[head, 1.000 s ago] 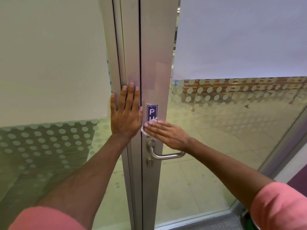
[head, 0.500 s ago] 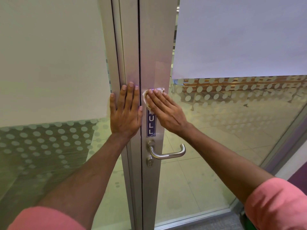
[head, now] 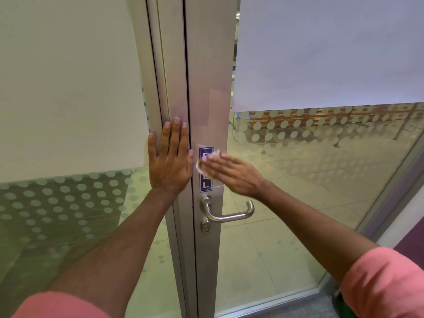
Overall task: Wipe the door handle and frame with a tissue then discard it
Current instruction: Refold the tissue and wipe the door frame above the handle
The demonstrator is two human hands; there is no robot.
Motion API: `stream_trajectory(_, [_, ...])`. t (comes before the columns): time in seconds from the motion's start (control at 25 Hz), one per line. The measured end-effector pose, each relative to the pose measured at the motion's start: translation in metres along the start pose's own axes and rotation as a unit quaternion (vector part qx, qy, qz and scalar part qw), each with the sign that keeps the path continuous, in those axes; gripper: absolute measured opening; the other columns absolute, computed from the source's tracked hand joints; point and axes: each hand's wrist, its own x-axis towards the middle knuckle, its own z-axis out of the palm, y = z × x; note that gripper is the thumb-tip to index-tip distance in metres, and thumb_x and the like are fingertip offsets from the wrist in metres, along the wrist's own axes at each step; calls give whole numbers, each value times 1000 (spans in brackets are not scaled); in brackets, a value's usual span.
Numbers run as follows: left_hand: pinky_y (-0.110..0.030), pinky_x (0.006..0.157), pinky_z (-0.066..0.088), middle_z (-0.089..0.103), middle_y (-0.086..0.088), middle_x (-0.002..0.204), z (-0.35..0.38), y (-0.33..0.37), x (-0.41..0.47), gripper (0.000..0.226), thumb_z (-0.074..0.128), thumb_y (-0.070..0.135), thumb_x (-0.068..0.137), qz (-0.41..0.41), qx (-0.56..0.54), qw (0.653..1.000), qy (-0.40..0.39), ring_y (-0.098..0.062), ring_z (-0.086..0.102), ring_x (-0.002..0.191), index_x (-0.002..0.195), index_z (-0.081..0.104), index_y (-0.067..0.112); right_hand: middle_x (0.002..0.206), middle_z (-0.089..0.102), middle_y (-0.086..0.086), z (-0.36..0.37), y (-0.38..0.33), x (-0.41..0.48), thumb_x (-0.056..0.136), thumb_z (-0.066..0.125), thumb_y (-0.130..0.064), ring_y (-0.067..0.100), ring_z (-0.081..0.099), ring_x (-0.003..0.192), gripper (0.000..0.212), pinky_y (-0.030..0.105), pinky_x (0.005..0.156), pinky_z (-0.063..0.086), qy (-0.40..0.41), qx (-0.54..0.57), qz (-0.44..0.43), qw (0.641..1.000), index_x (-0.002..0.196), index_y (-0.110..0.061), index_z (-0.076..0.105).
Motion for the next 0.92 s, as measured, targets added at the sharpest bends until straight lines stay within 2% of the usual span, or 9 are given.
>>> stream_trajectory(0.16, [-44,123,-8,-16,-1,164,-2,1,-1,62,21,36,104,-1,-6,1000,-3,-17,-13,151,156,-2,13,155,28,16,-25,30,44,103,41,-15,23,20,146,52,40,120,21,151,-3,160,975,149,-5,19])
stream_trajectory(0.24, [-44,123,-8,-13,-2,165,-2,1,-1,61,21,35,104,0,-5,1000,-2,-17,-13,151,156,-3,13,155,28,17,-25,25,49,101,45,-12,23,17,147,54,40,121,19,173,10,167,971,148,-4,21])
stream_trajectory(0.32, [-44,123,-8,-16,-2,164,-3,1,0,61,20,36,104,3,4,1000,-3,-17,-14,151,156,-3,13,157,18,14,-15,10,39,97,49,-4,22,10,147,61,39,122,14,128,36,122,984,149,-6,16])
stream_trajectory(0.44, [-44,123,-8,-12,-3,164,-2,1,0,61,20,36,104,4,19,1000,-12,-17,-14,151,156,-3,12,160,14,9,-2,-17,2,92,52,-1,19,4,148,73,36,122,6,-29,88,44,995,151,-12,11])
stream_trajectory(0.56, [-44,123,-6,5,-7,164,-4,1,1,63,23,35,104,-5,13,999,-38,-17,-12,151,156,-2,13,161,10,1,-2,-32,-28,91,57,0,14,2,147,79,35,121,3,-168,151,-7,974,150,-19,8])
stream_trajectory(0.64, [-44,123,-6,8,-8,164,-7,2,3,64,25,35,103,-15,0,998,-55,-17,-12,151,157,-2,14,161,12,-2,-8,-38,-33,93,56,-2,11,2,147,76,35,122,7,-203,168,-4,965,151,-22,12])
stream_trajectory(0.8, [-42,125,1,10,-13,163,-27,23,-22,66,33,38,102,-93,-109,988,-64,-27,4,152,156,10,8,158,14,-17,-35,-77,-32,104,29,-19,0,6,144,52,32,119,14,-151,354,235,893,150,-40,17])
stream_trajectory(0.88, [-38,121,20,24,-20,155,-48,49,-61,62,40,37,100,-215,-196,956,-37,-33,25,145,150,28,3,158,19,-15,-45,-111,-37,99,38,-7,2,11,145,62,29,117,17,-83,362,296,880,150,-38,20])
stream_trajectory(0.92, [-35,113,32,35,-21,147,-60,63,-85,57,42,36,99,-300,-250,920,-35,-33,36,136,144,37,1,158,23,-12,-48,-131,-42,95,43,1,3,14,146,68,28,117,19,-60,359,311,878,150,-35,24])
